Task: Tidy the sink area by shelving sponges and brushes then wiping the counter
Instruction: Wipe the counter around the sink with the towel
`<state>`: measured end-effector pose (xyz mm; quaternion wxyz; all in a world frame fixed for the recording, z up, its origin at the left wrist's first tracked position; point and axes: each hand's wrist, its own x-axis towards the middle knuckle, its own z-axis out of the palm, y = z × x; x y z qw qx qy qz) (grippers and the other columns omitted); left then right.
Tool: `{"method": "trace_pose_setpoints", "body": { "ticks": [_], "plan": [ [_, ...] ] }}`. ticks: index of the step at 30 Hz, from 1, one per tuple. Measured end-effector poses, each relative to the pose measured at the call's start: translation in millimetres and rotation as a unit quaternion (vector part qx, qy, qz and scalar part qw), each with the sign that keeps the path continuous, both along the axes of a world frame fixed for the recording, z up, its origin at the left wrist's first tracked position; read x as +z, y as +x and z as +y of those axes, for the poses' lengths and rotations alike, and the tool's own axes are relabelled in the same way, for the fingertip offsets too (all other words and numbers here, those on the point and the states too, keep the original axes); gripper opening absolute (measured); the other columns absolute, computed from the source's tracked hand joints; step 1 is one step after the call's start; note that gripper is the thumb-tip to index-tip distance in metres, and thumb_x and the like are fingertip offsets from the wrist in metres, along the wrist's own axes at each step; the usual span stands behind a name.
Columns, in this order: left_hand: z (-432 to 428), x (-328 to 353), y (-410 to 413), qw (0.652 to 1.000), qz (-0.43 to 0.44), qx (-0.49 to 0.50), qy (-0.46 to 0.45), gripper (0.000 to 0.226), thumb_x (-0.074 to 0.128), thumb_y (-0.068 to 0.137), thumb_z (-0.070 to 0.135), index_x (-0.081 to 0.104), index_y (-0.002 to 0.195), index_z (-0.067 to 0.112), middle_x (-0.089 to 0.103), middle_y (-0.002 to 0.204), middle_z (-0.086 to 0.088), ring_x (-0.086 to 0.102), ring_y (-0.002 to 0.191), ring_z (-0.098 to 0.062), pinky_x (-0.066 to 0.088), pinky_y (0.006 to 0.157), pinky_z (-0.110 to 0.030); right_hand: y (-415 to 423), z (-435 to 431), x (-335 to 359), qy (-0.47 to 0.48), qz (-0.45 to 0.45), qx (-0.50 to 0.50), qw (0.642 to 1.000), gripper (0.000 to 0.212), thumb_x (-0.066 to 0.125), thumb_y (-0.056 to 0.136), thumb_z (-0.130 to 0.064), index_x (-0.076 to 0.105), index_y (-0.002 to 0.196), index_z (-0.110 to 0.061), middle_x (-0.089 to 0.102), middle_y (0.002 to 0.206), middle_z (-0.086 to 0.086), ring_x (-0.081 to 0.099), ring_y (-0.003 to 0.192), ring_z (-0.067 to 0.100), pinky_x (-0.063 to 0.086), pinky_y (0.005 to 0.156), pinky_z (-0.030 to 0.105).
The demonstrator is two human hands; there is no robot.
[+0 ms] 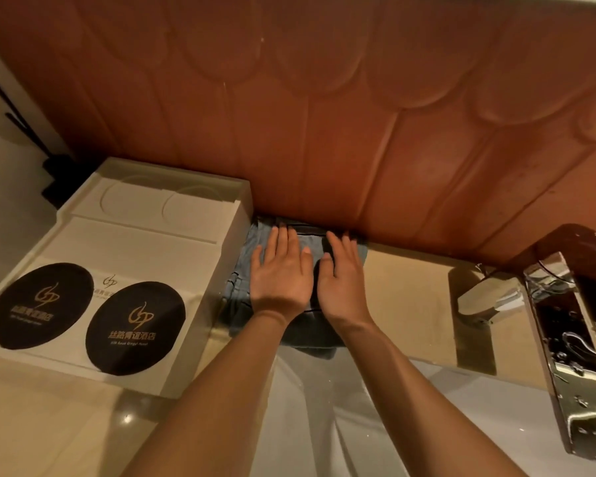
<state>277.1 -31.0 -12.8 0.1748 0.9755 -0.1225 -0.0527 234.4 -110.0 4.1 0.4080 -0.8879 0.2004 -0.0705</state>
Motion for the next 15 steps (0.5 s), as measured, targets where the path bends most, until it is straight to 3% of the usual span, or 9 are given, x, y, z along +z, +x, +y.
{"method": "trace_pose_setpoints", "body": {
  "ticks": [4, 8, 11, 15],
  "plan": [
    [3, 9, 4, 0.996, 0.035, 0.012, -0.083, 0.048, 0.013, 0.102, 0.024, 0.014, 0.149, 0.017, 0.012, 0.158, 0.004, 0.003, 0.145, -0.006, 0.0, 0.116, -0.028, 4, 9, -12, -0.146, 0.065, 0.01, 0.987, 0.05, 0.017, 0.1, -0.033, 0.017, 0.148, -0.019, 0.011, 0.157, 0.01, 0.002, 0.146, 0.023, 0.001, 0.117, 0.034],
    [7, 15, 4, 0.993, 0.051, 0.005, -0.102, 0.048, 0.014, 0.102, 0.02, 0.013, 0.149, 0.015, 0.012, 0.158, 0.001, 0.005, 0.145, -0.008, 0.0, 0.115, -0.026, 3, 16, -16, -0.221, 0.099, 0.029, 0.97, 0.074, -0.009, 0.082, -0.05, 0.007, 0.149, -0.023, 0.001, 0.158, 0.011, -0.004, 0.146, 0.026, -0.002, 0.116, 0.039],
    [8, 20, 0, 0.974, 0.098, 0.029, -0.201, 0.048, 0.011, 0.102, 0.027, 0.018, 0.148, 0.018, 0.015, 0.157, 0.004, 0.008, 0.144, -0.005, -0.002, 0.114, -0.023, 4, 14, -18, -0.235, 0.13, 0.05, 0.962, 0.06, 0.007, 0.095, -0.047, 0.001, 0.149, -0.023, -0.005, 0.158, 0.012, -0.009, 0.145, 0.027, -0.005, 0.117, 0.04],
    [8, 26, -8, 0.963, 0.139, 0.034, -0.226, 0.05, 0.008, 0.101, 0.034, 0.017, 0.149, 0.021, 0.012, 0.158, 0.006, 0.004, 0.144, -0.002, -0.005, 0.113, -0.021, 0, 8, -16, -0.24, 0.135, 0.066, 0.959, 0.06, 0.014, 0.097, -0.046, -0.002, 0.149, -0.021, -0.008, 0.158, 0.011, -0.011, 0.145, 0.026, -0.007, 0.117, 0.04]
  ]
}}
